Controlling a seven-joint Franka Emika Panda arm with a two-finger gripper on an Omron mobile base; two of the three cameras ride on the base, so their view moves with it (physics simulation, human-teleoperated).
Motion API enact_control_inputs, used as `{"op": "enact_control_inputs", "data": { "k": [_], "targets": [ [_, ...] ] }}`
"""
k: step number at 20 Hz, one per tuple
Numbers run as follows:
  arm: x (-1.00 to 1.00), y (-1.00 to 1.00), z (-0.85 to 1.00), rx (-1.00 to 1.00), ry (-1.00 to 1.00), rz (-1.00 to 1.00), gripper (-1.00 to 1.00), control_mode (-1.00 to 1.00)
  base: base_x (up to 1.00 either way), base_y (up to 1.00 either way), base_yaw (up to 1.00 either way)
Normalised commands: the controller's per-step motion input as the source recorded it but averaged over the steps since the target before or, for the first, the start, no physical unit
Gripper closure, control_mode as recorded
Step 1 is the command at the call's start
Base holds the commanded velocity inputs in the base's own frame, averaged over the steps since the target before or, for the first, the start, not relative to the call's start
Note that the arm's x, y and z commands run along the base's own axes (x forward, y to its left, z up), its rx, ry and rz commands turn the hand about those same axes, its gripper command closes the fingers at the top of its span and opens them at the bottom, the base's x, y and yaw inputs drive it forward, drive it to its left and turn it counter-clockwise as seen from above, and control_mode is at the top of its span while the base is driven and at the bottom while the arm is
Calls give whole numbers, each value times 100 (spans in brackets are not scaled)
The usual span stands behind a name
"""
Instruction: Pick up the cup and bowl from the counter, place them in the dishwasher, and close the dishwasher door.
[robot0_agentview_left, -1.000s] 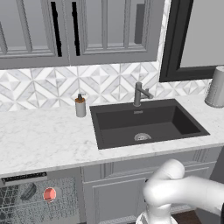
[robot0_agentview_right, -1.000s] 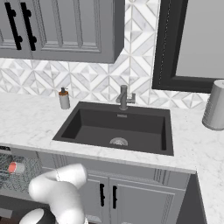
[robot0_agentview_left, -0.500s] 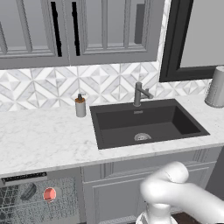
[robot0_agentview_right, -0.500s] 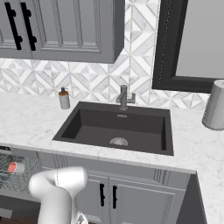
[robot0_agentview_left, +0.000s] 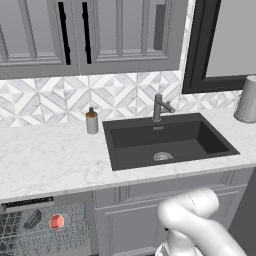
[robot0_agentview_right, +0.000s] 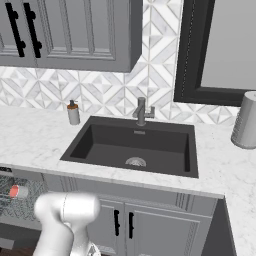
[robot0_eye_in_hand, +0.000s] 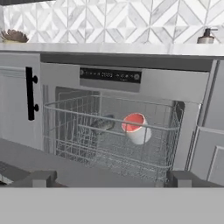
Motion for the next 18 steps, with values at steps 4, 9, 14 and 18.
{"op": "enact_control_inputs", "data": {
  "k": [4,9,14,18],
  "targets": [
    [18,56,-58,0,-6,-11,-100,-100,0,0,0],
    [22,54,-60,0,0,-10,-100,-100,0,0,0],
    [15,54,-59,0,0,-4,-100,-100,0,0,0],
    [18,54,-76,0,0,0,-100,-100,0,0,0]
  ]
}}
